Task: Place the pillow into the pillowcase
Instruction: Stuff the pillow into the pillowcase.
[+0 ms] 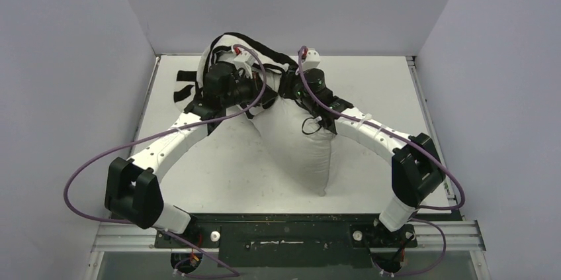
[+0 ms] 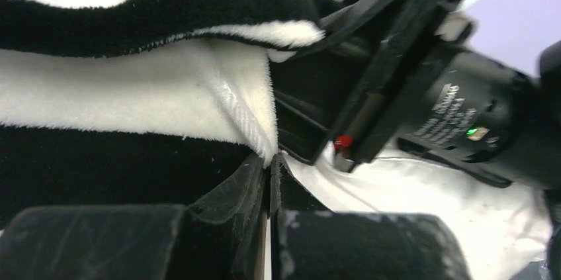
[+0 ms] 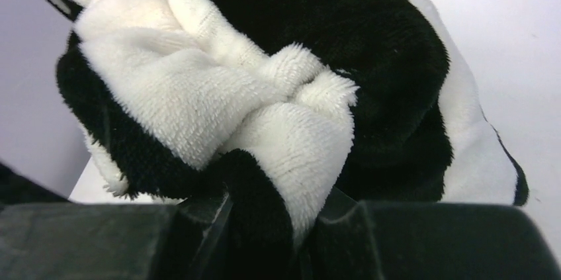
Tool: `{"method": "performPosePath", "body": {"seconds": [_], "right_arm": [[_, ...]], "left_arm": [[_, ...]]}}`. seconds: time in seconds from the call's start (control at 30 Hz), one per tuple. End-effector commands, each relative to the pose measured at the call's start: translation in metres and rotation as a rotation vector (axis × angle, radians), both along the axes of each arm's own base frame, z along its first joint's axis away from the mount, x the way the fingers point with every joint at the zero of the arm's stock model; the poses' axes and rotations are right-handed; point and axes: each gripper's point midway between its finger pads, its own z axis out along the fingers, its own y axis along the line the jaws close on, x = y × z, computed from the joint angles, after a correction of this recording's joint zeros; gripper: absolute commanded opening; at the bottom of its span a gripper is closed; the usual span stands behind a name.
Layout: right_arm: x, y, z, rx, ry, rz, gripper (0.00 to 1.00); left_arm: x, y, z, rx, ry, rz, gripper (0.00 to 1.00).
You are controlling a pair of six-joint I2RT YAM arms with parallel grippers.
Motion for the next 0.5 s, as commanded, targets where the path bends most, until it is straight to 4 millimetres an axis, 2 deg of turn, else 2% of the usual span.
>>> {"method": "performPosePath", "body": {"seconds": [0.0, 0.03, 0.1, 0.17, 0.2, 0.27, 0.3, 0.37, 0.47], "right_arm": [[-0.021, 0.034, 0.065, 0.190, -0.144, 0.263, 0.00], [-0.036, 0.038, 0.078, 0.196, -0.154, 0.337, 0.00], [-0.060, 0.037, 0.097, 0.238, -0.153, 0.423, 0.01], [-0.073, 0.027, 0.108, 0.300, -0.127, 0.449, 0.02], [-0.077, 0.023, 0.113, 0.332, -0.117, 0.461, 0.02], [-0.080, 0.017, 0.109, 0.328, -0.090, 0.462, 0.04], [-0.077, 0.014, 0.102, 0.315, -0.064, 0.450, 0.05], [-0.067, 0.007, 0.083, 0.308, -0.003, 0.430, 0.07], [-0.056, -0.003, 0.056, 0.301, 0.054, 0.411, 0.17]], "left_arm": [[-0.047, -0.037, 0.050, -0.097, -0.055, -0.195, 0.00], [-0.055, -0.036, 0.080, -0.126, -0.106, -0.183, 0.00], [-0.074, -0.033, 0.128, -0.163, -0.156, -0.180, 0.00], [-0.086, -0.032, 0.155, -0.209, -0.161, -0.213, 0.00], [-0.088, -0.034, 0.159, -0.220, -0.150, -0.221, 0.00], [-0.084, -0.037, 0.155, -0.226, -0.128, -0.218, 0.00], [-0.079, -0.039, 0.147, -0.218, -0.108, -0.211, 0.00], [-0.063, -0.043, 0.119, -0.167, -0.047, -0.176, 0.00], [-0.040, -0.051, 0.084, -0.088, -0.030, -0.160, 0.00]]}}
